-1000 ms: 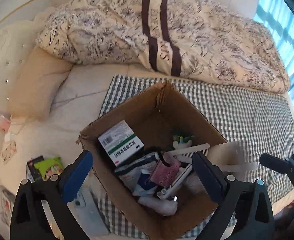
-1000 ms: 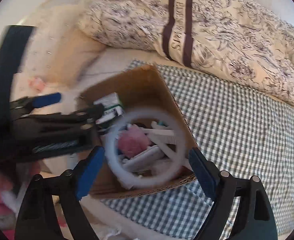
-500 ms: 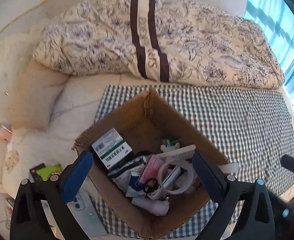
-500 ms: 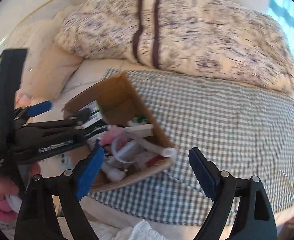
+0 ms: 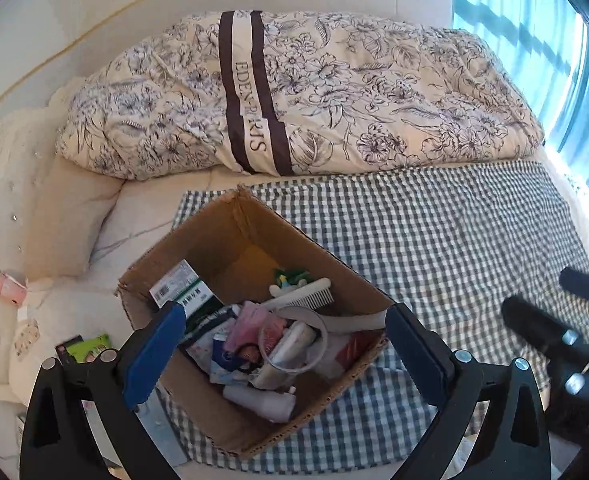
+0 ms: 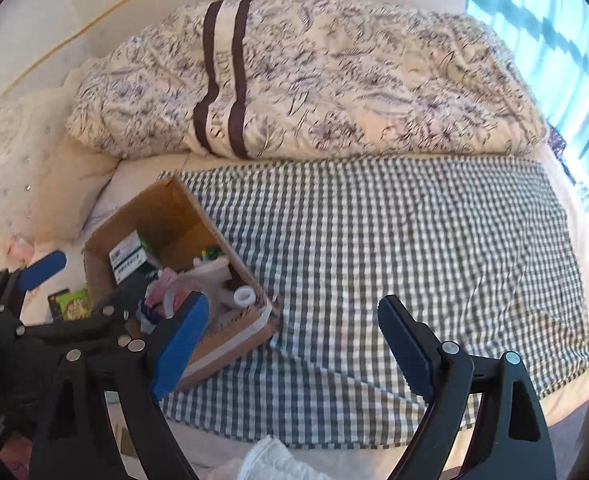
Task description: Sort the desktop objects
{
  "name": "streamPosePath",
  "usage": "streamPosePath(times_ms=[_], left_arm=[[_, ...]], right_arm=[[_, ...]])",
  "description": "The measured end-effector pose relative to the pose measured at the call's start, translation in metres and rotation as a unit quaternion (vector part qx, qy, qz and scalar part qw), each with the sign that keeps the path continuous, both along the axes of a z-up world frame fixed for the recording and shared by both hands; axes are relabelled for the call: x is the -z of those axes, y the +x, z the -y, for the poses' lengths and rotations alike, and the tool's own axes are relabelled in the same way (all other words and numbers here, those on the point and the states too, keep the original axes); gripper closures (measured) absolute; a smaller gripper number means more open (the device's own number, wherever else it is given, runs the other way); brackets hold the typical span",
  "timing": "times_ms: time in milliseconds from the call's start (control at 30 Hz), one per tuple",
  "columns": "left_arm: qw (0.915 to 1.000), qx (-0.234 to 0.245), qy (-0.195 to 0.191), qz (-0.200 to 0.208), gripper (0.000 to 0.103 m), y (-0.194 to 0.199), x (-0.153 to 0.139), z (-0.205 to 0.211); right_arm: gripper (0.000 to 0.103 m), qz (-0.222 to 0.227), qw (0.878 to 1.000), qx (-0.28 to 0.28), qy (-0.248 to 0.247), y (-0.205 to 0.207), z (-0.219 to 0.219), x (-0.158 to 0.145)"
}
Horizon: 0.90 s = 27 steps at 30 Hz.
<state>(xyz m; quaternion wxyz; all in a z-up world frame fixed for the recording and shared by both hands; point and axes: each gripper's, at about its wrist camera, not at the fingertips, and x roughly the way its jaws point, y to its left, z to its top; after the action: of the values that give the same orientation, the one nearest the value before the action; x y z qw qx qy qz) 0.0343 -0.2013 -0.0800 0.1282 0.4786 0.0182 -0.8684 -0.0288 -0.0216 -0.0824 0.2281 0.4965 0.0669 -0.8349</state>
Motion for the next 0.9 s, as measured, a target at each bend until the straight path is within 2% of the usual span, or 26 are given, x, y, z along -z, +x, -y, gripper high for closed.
streamPosePath(times_ms=[100, 200, 333, 700, 900], left_arm=[[0.9997, -0.021, 0.006, 0.007, 0.0, 0.0, 0.002, 0.005], [0.9991, -0.024, 0.033, 0.006, 0.0, 0.001, 0.002, 0.008], [0.9994, -0.026, 0.02, 0.013, 0.0, -0.001, 0.005, 0.004], [0.9986, -0.023, 0.024, 0.041, 0.0, -0.007, 0.015, 0.002], [0.9989, -0.034, 0.02, 0.024, 0.0, -0.002, 0.013, 0.002]], right_arm=[[0.016, 0.012, 1.0, -0.015, 0.003, 0.001, 0.002, 0.008], [0.016, 0.02, 1.0, -0.021, 0.002, 0.0, 0.001, 0.012], [0.016, 0.023, 0.999, -0.025, 0.002, -0.002, 0.0, 0.014], [0.016, 0.039, 0.998, -0.039, 0.008, -0.007, 0.001, 0.023], [0.016, 0.039, 0.998, -0.037, 0.015, -0.008, 0.001, 0.023]])
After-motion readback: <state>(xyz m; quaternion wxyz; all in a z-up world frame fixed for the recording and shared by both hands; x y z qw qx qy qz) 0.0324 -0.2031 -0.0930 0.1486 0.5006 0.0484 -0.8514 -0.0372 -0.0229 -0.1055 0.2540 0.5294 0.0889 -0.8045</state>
